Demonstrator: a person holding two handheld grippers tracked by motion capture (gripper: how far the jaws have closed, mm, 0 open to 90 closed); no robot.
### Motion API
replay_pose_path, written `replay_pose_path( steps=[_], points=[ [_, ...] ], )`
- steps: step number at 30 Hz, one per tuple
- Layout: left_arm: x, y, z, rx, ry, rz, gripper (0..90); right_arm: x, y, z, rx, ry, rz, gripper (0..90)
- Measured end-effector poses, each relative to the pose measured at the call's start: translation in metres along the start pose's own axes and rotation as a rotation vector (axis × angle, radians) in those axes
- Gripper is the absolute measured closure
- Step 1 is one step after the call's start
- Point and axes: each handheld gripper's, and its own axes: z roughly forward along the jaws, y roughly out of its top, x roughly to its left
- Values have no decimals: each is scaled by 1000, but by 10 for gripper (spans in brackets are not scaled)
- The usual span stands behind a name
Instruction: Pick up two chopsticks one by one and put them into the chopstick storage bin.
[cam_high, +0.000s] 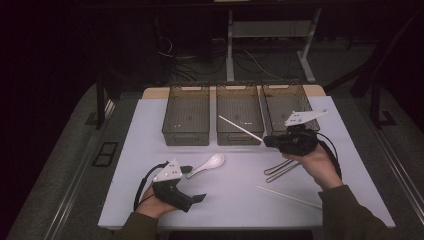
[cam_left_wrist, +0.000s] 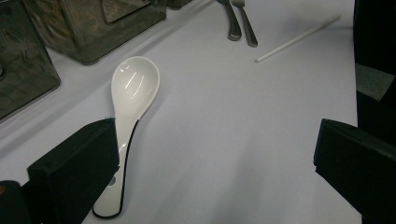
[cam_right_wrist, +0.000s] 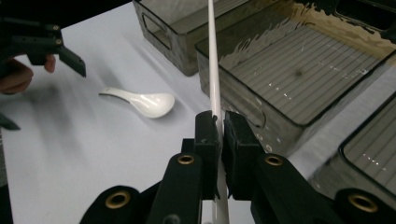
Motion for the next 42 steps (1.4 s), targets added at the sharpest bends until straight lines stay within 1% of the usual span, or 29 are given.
replay_pose_path(
  steps=[9,13,18,22,24,27,28,30,33,37,38,39,42],
  points=[
    [-1,0,1,-5,-2,-14,0,9,27,25,7,-8,5,845],
    [0,0,0,-8,-2,-9,0,12,41,39,20,-11,-7,844],
    [-1,0,0,-5,-5,-15,0,14,56,58,36,-30,-12,845],
    [-1,0,0,-9,-7,-19,0,13,67,71,49,-39,0,845],
    [-1,0,0,-10,-6,-15,0,11,71,77,47,-36,7,845],
    [-1,0,0,-16,-8,-20,0,10,77,86,47,-40,22,845],
    [-1,1,0,-11,-9,-18,0,10,79,88,45,-42,18,845],
    [-1,1,0,-13,-9,-19,0,11,84,94,49,-39,27,845],
    [-1,1,0,-24,-11,-23,0,12,90,106,61,-48,24,845],
    [0,1,-2,-15,-13,-9,0,12,98,123,75,-51,38,844],
    [0,1,-2,-17,-14,-9,0,11,100,127,80,-46,43,845],
    [-1,1,-1,-24,-15,-16,0,11,101,131,84,-52,43,844],
    [-1,1,-2,-21,-15,-11,0,11,107,144,98,-55,53,844]
  ],
)
